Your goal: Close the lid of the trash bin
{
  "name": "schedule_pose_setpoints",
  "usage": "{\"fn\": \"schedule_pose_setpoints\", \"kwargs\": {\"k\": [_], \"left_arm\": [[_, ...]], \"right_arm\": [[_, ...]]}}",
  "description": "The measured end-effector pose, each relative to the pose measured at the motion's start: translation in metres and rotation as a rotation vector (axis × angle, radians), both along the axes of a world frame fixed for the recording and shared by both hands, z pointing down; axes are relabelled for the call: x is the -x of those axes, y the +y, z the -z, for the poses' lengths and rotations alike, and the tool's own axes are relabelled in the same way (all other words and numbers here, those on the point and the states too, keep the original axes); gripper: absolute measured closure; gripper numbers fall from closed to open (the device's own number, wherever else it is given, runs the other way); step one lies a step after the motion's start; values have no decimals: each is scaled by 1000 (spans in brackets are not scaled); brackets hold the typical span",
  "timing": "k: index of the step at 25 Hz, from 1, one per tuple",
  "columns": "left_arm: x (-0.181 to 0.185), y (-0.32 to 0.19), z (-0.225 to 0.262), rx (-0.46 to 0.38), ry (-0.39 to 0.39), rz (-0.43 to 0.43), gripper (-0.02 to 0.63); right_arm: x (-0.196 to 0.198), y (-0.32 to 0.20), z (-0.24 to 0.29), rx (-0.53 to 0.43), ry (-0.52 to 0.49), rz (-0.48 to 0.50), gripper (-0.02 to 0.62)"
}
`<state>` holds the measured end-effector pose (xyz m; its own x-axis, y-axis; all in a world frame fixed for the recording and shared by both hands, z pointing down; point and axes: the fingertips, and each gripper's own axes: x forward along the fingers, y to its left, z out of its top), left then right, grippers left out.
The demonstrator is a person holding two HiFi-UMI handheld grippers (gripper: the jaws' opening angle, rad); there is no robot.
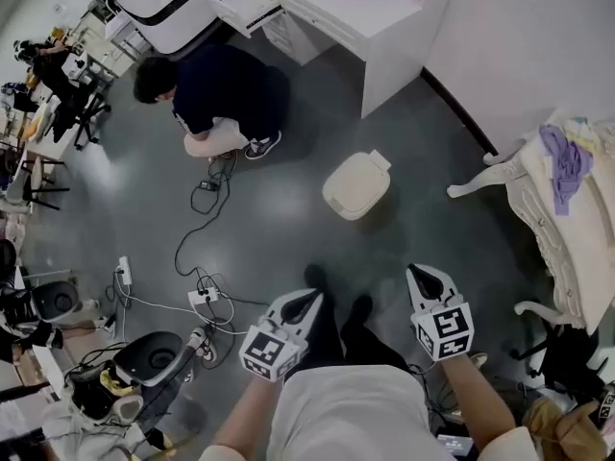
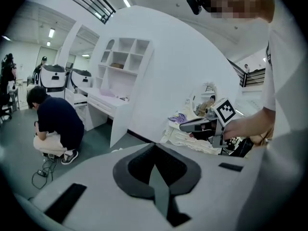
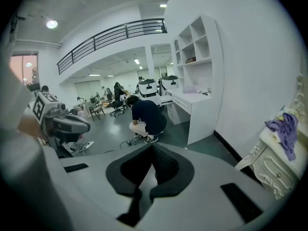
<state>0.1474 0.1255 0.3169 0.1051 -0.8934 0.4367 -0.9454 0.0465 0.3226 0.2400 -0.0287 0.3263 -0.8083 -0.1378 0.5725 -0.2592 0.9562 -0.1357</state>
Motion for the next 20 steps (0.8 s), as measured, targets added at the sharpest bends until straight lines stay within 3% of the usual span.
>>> {"fn": "schedule_pose_setpoints", "kwargs": {"k": [7,13,20], "left_arm": [[-11,31,50,-53,-28,-12,592],[-11,57,67,-75,-88,-62,592],[-4,82,78,-99,-95,-56,592]], "right_arm": [[-30,25,59,-28,-51,-35,584],[-37,49,88,-70,-96,-90,584],[-38,83,104,-110,-120,-103,584]]}}
